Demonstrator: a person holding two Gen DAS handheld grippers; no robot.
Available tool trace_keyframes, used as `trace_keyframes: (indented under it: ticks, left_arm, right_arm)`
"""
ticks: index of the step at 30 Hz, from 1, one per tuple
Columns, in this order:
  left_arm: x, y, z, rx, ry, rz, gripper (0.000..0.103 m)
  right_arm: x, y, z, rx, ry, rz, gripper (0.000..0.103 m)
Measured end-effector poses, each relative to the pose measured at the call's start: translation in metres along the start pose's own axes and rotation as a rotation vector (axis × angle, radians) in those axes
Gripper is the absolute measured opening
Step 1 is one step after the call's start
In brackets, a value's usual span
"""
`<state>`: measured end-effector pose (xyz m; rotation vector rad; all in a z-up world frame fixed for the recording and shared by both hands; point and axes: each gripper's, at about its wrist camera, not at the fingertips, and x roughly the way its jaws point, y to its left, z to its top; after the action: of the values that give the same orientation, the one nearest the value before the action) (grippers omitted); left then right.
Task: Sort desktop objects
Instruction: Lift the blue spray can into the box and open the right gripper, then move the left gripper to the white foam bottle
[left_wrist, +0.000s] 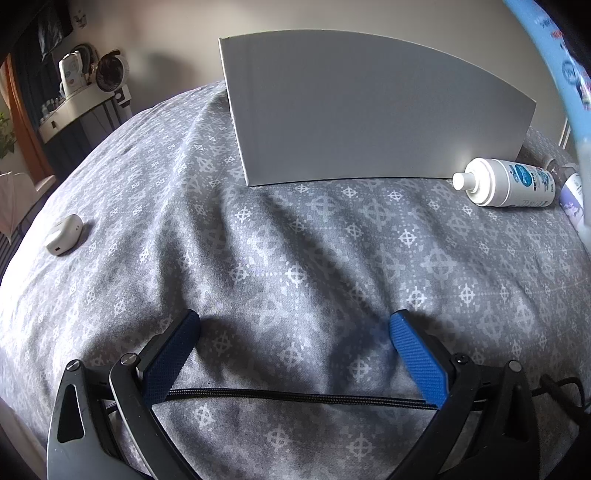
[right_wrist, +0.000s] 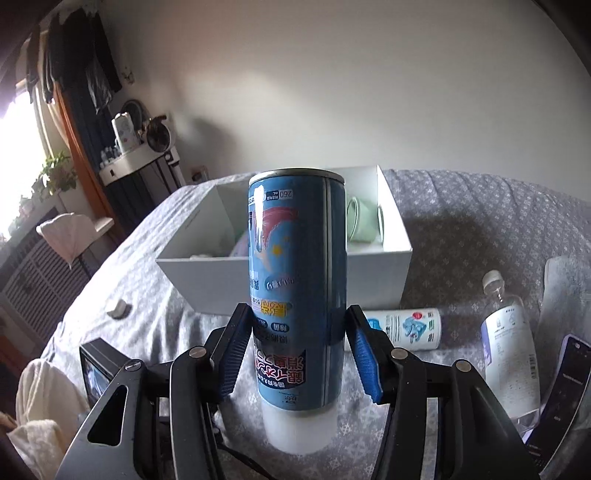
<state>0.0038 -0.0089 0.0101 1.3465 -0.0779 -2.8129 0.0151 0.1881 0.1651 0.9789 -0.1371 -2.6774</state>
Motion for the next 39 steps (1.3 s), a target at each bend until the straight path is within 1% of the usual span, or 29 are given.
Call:
trace_keyframes:
  ticks: [5, 10, 11, 12, 14, 17, 18, 20, 22, 23, 24, 25, 26, 27, 29, 32, 34, 36, 39]
  left_arm:
    - [0.000, 0.000, 0.000, 0.001, 0.000, 0.000, 0.103]
    - [0.000, -0.001, -0.001, 0.000, 0.000, -0.001, 0.103]
    - [0.000, 0.000, -0.001, 0.000, -0.001, -0.001, 0.103]
    - [0.000, 0.000, -0.001, -0.001, -0.001, -0.001, 0.103]
    - [0.003, 0.001, 0.000, -0.002, -0.001, -0.002, 0.103]
    - [0.004, 0.002, 0.001, -0.004, -0.001, -0.003, 0.103]
    - [0.004, 0.002, 0.001, -0.004, 0.000, -0.003, 0.103]
    - [0.005, 0.002, 0.001, -0.004, -0.001, -0.003, 0.103]
    - [0.004, 0.002, 0.001, -0.005, -0.001, -0.003, 0.103]
    - [0.005, 0.002, 0.002, -0.004, -0.001, -0.002, 0.103]
    - [0.005, 0.002, 0.001, -0.004, -0.001, -0.002, 0.103]
    - [0.004, 0.002, 0.001, -0.004, -0.001, -0.002, 0.103]
    - [0.004, 0.002, 0.002, -0.004, -0.001, -0.001, 0.103]
    - [0.005, 0.002, 0.002, -0.004, -0.001, 0.000, 0.103]
    - [0.005, 0.002, 0.001, -0.004, -0.001, 0.000, 0.103]
    - [0.005, 0.003, 0.002, -0.004, -0.001, 0.000, 0.103]
    - [0.005, 0.002, 0.002, -0.004, -0.001, 0.000, 0.103]
    - [0.005, 0.002, 0.001, -0.004, -0.001, 0.000, 0.103]
    - [0.005, 0.002, 0.001, -0.004, -0.001, 0.000, 0.103]
  right_arm:
    - [-0.011, 0.008, 0.033, 0.005, -0.066, 0.003, 0.051]
    - [-0.007, 0.018, 0.085, 0.021, -0.156, 0.002, 0.050]
    - [-0.005, 0.021, 0.097, 0.038, -0.182, -0.011, 0.049]
    - [-0.002, 0.022, 0.110, 0.048, -0.202, -0.005, 0.044]
    - [0.006, 0.026, 0.134, 0.064, -0.238, 0.011, 0.027]
    - [0.028, 0.023, 0.163, 0.124, -0.244, 0.055, 0.027]
    - [0.037, 0.021, 0.168, 0.136, -0.233, 0.044, 0.027]
    - [0.061, 0.016, 0.170, 0.159, -0.169, 0.025, 0.027]
    - [0.074, 0.012, 0.158, 0.158, -0.130, 0.002, 0.027]
    - [0.075, 0.010, 0.149, 0.150, -0.136, -0.008, 0.028]
    - [0.074, 0.008, 0.140, 0.141, -0.133, -0.012, 0.029]
    - [0.073, 0.005, 0.129, 0.132, -0.117, -0.015, 0.032]
    - [0.072, 0.004, 0.119, 0.126, -0.096, -0.023, 0.048]
    - [0.070, -0.002, 0.109, 0.123, -0.081, -0.033, 0.066]
    - [0.058, -0.008, 0.086, 0.122, -0.089, -0.060, 0.081]
    - [0.039, -0.017, 0.053, 0.105, -0.091, -0.098, 0.089]
    - [0.029, -0.020, 0.030, 0.089, -0.068, -0.126, 0.094]
    - [0.021, -0.024, 0.007, 0.076, -0.040, -0.160, 0.102]
    - [0.013, -0.032, -0.027, 0.100, -0.003, -0.216, 0.103]
